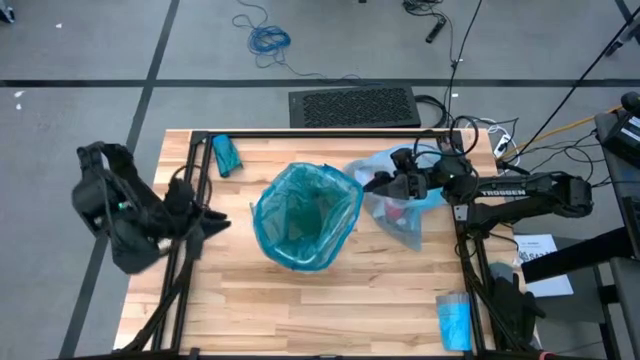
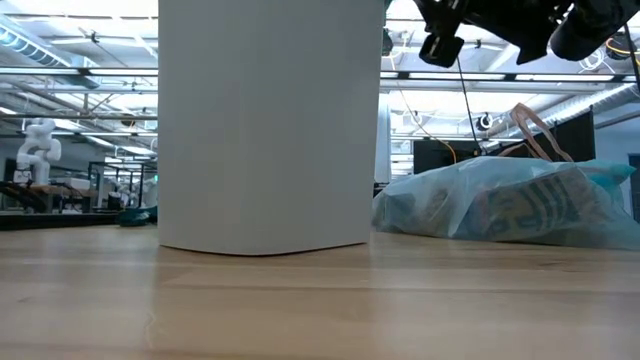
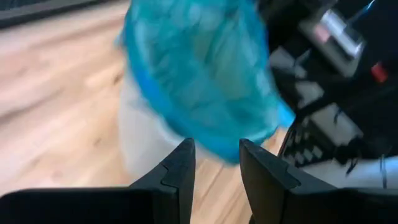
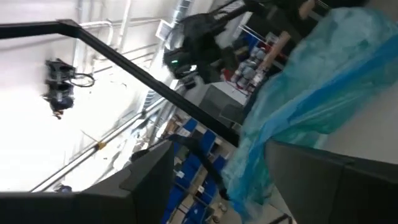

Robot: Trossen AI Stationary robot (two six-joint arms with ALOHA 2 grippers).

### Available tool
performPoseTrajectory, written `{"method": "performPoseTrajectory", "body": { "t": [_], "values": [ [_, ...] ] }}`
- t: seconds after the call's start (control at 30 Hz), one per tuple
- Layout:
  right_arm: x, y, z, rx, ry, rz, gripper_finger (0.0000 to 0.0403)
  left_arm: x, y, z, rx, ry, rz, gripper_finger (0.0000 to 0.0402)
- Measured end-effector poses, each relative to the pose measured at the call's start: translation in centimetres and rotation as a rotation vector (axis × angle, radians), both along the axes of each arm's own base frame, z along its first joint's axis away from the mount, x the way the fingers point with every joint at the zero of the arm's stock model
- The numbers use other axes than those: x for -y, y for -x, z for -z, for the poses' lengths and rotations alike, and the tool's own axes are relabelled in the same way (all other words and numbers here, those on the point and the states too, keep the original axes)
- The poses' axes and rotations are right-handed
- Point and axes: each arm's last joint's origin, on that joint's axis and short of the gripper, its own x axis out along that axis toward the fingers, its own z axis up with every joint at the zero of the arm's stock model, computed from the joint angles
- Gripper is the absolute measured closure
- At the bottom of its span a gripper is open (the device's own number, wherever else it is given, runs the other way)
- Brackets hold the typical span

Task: Place trash/remove bag and relplace
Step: Insert the blue trash bag into the white trash bin

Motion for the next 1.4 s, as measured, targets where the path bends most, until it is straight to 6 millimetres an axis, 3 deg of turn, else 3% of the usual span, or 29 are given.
{"method": "performPoseTrajectory", "body": {
  "t": [0.1, 0.27, 0.4, 0.53, 0.63, 0.77, 1.1, 1.4],
  "values": [
    [0.0, 0.1, -0.2, 0.023, -0.004, -0.002, 0.0160, -1.0, 1.1, 0.5, -0.088, 0.072, 0.024, 0.0281],
    [0.0, -0.2, 0.3, -0.021, -0.019, 0.083, 0.0162, -1.9, 1.9, 2.7, -0.142, 0.045, 0.029, 0.0281],
    [-0.3, -0.5, 0.5, -0.032, -0.025, 0.200, 0.0163, -1.8, 1.8, 6.6, -0.231, -0.004, -0.018, 0.0281],
    [-0.5, -0.6, 0.5, -0.032, -0.040, 0.245, 0.0163, -1.2, 1.0, 11.1, -0.264, -0.018, -0.180, 0.0281],
    [-0.8, -0.7, 0.6, -0.036, -0.045, 0.253, 0.0163, -0.9, 0.3, 14.0, -0.169, -0.019, -0.294, 0.0281],
    [-1.1, -0.7, 0.5, -0.036, -0.058, 0.246, 0.0163, -0.6, -0.9, 16.2, -0.034, -0.006, -0.348, 0.0281],
    [-1.7, 0.8, -0.1, -0.088, -0.044, 0.202, 0.0163, -0.8, -5.3, 17.3, 0.133, -0.008, -0.400, 0.0281],
    [-2.3, 4.3, -0.8, -0.186, 0.006, 0.157, 0.0163, 0.2, -10.4, 17.6, 0.225, 0.058, -0.314, 0.0281]
  ]
}}
